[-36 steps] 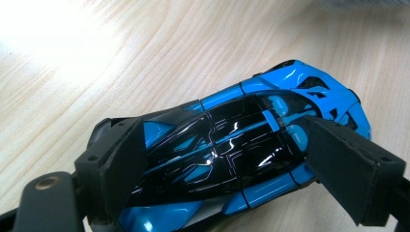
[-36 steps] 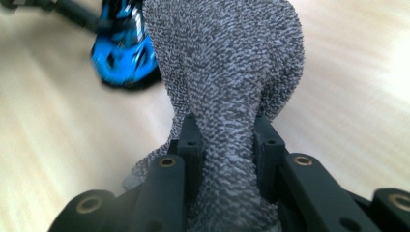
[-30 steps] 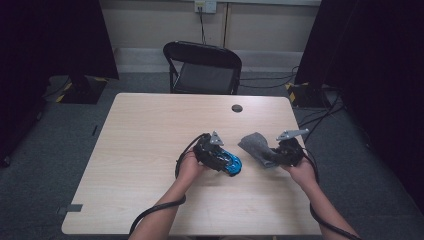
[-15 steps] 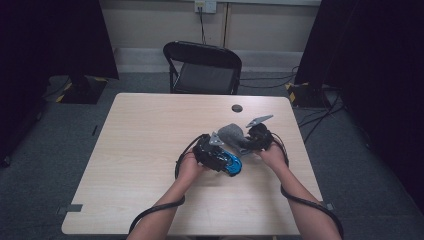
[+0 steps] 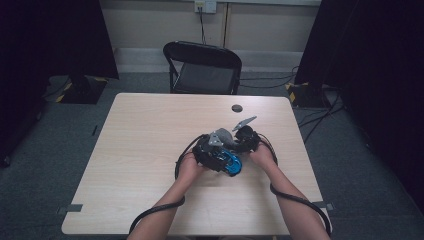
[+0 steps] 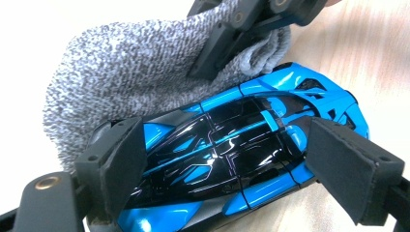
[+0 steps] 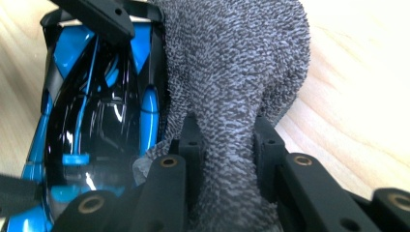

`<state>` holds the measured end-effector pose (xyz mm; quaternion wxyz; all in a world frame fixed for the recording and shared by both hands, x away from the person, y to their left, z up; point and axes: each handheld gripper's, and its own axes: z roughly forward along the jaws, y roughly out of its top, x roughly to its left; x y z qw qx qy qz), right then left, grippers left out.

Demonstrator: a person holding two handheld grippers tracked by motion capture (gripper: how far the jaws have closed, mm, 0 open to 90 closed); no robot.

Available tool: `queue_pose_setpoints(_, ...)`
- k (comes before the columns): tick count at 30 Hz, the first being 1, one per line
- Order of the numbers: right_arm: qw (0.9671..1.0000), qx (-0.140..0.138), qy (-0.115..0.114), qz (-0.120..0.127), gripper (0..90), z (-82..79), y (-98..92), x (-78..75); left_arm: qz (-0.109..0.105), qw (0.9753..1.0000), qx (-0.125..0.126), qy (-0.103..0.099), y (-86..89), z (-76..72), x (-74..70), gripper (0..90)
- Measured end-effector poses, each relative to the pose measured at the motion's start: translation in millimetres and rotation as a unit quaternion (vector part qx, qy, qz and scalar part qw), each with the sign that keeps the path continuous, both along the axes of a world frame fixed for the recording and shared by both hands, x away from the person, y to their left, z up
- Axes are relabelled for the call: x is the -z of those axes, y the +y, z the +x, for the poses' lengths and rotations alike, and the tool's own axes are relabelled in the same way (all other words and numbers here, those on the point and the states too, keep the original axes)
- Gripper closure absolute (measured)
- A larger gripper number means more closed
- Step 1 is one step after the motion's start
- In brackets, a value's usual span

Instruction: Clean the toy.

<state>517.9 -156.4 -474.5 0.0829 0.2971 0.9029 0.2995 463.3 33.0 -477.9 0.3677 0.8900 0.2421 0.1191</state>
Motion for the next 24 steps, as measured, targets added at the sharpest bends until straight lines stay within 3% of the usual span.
queue_pose_setpoints(24,0.9996,-0.027,0.004,0.010,71.4,-18.3,-41.9,0.0,0.001,1.0000,0.002,0.003,-1.3,-0.2,-0.7,15.6)
